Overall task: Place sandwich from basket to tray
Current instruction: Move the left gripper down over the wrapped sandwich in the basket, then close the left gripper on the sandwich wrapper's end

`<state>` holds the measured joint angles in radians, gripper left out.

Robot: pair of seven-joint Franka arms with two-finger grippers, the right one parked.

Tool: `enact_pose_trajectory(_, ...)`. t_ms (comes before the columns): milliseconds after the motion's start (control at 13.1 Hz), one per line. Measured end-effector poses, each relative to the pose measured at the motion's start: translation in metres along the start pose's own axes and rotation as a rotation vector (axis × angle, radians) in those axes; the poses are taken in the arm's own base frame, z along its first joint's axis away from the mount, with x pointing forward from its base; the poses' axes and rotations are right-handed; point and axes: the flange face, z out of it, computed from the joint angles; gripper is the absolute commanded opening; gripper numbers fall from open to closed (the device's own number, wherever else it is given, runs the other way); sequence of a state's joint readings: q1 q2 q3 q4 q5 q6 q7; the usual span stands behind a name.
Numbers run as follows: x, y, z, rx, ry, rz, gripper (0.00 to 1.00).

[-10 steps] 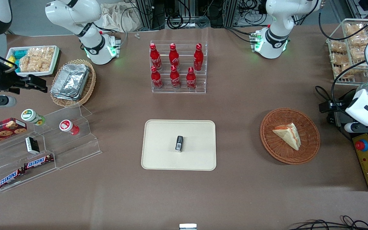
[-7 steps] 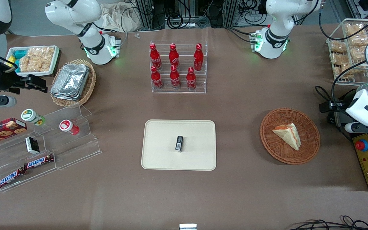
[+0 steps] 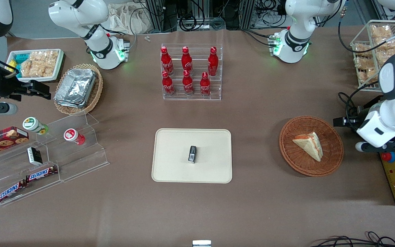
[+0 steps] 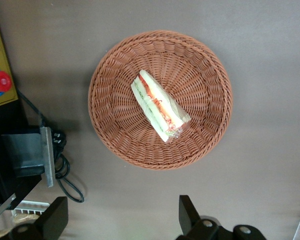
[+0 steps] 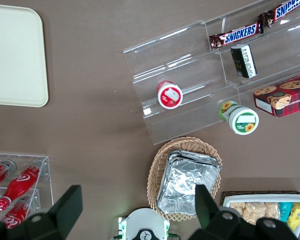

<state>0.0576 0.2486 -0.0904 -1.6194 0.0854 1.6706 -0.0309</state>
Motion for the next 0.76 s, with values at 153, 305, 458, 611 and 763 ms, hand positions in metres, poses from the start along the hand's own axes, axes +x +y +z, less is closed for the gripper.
enact_pose_trajectory(153,0.004,0.004,0.033,-0.002,0.018,-0.013,1.0)
enact_pose_trajectory(305,0.004,0.007,0.065,-0.004,0.023,-0.052,1.0)
enact_pose_trajectory(458,0.002,0.01,0.088,-0.009,0.035,-0.106,1.0)
enact_pose_trajectory(611,0.0,0.013,0.106,-0.015,0.045,-0.173,1.0)
enact_pose_trajectory(763,-0.002,0.015,0.118,-0.034,0.043,-0.306,1.0)
